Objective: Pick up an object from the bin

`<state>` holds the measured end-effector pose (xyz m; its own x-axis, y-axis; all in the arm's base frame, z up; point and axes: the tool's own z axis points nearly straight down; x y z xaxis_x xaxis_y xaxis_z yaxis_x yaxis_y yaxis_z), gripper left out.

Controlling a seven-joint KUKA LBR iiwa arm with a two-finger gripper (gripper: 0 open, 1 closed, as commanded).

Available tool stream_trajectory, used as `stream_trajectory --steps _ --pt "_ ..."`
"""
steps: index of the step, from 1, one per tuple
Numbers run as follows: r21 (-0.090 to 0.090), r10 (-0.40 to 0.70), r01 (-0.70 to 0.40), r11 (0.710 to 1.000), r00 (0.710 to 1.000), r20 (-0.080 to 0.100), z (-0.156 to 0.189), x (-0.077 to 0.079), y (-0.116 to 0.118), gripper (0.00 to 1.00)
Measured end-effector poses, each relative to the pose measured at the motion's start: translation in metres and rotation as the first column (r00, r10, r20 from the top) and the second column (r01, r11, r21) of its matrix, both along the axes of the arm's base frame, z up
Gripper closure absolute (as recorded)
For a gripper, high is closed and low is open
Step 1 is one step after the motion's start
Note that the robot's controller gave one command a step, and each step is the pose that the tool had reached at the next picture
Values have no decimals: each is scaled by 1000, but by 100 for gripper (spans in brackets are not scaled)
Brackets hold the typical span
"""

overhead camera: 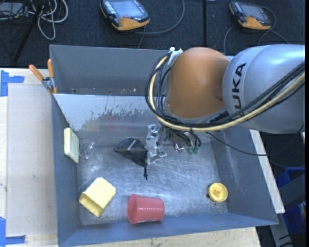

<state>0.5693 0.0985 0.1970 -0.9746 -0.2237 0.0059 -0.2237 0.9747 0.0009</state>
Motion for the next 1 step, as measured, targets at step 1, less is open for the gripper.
stream_trajectory --steps 1 --pt "1 -16 16 1000 1000 7 41 -10 -3 100"
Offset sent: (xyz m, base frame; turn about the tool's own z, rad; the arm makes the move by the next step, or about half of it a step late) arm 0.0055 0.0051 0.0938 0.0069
